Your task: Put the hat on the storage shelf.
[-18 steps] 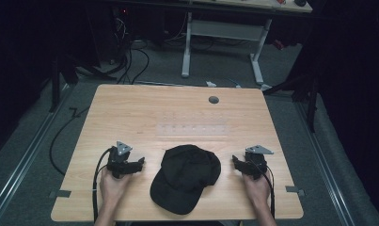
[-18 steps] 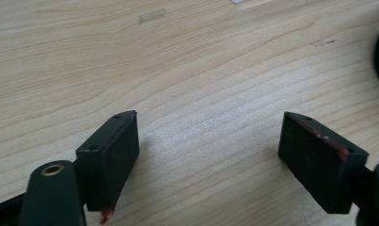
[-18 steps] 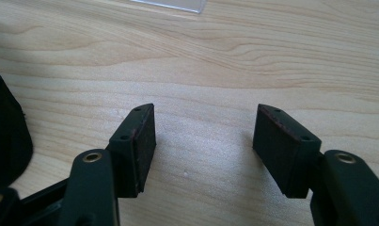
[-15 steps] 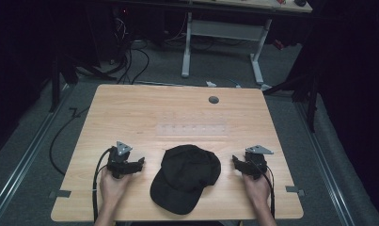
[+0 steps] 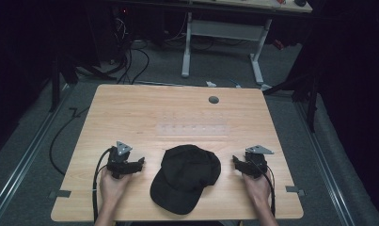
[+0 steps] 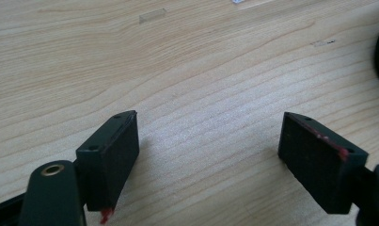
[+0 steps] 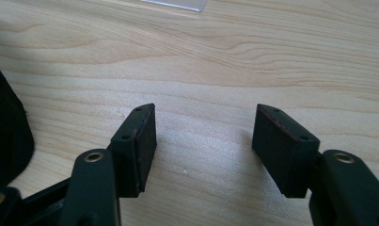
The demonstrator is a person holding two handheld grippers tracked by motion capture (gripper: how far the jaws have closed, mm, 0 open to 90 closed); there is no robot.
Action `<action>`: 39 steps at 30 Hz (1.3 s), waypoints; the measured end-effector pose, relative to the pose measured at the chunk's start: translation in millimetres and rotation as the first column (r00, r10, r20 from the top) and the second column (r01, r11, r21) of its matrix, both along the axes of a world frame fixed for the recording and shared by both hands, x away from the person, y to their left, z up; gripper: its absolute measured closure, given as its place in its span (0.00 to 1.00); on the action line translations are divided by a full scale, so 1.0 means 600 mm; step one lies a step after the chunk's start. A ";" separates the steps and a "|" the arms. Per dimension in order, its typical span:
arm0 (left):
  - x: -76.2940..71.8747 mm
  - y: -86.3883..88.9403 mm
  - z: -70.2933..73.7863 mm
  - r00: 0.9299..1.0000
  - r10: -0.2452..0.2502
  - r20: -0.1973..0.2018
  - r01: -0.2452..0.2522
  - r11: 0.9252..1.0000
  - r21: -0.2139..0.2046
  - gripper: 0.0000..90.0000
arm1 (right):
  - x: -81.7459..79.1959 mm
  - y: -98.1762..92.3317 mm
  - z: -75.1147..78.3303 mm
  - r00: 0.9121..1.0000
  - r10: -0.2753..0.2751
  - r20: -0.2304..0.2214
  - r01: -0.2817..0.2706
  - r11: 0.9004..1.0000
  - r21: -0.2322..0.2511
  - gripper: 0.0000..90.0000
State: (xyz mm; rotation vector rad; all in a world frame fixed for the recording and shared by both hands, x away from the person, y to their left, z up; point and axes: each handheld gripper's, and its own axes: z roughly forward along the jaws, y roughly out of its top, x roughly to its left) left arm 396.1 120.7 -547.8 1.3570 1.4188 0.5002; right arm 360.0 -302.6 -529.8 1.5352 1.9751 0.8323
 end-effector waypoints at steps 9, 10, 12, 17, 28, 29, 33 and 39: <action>0.000 0.000 0.000 1.000 0.001 0.000 -0.001 1.000 0.000 0.24 | -0.020 -0.007 0.025 0.997 0.065 0.041 -0.070 0.989 0.133 0.50; 0.000 0.000 0.000 1.000 0.001 0.000 -0.001 1.000 0.000 0.24 | -0.027 -0.003 0.033 0.996 0.082 0.036 -0.087 0.983 0.163 0.50; 0.000 0.000 0.000 1.000 0.001 0.000 -0.001 1.000 0.000 0.24 | -0.030 -0.002 0.037 0.995 0.095 0.040 -0.101 0.980 0.170 0.50; 0.000 0.000 0.000 1.000 0.002 0.000 -0.002 1.000 0.000 0.24 | -0.048 0.014 0.060 0.985 0.158 0.065 -0.168 0.966 0.197 0.51; 0.000 0.000 0.000 1.000 0.002 0.000 -0.002 1.000 0.000 0.24 | -0.047 0.060 0.097 0.960 0.268 0.077 -0.278 0.929 0.242 0.51; 0.000 0.000 0.000 1.000 0.003 0.000 -0.003 1.000 0.000 0.24 | -0.046 0.063 0.099 0.959 0.272 0.077 -0.283 0.928 0.244 0.51; 0.000 0.000 0.000 1.000 0.003 0.000 -0.003 1.000 0.000 0.24 | -0.039 0.079 0.110 0.953 0.295 0.074 -0.304 0.920 0.249 0.50; 0.000 -0.001 0.000 1.000 0.005 0.001 -0.005 1.000 -0.003 0.24 | -0.024 0.104 0.118 0.941 0.332 0.060 -0.336 0.912 0.236 0.50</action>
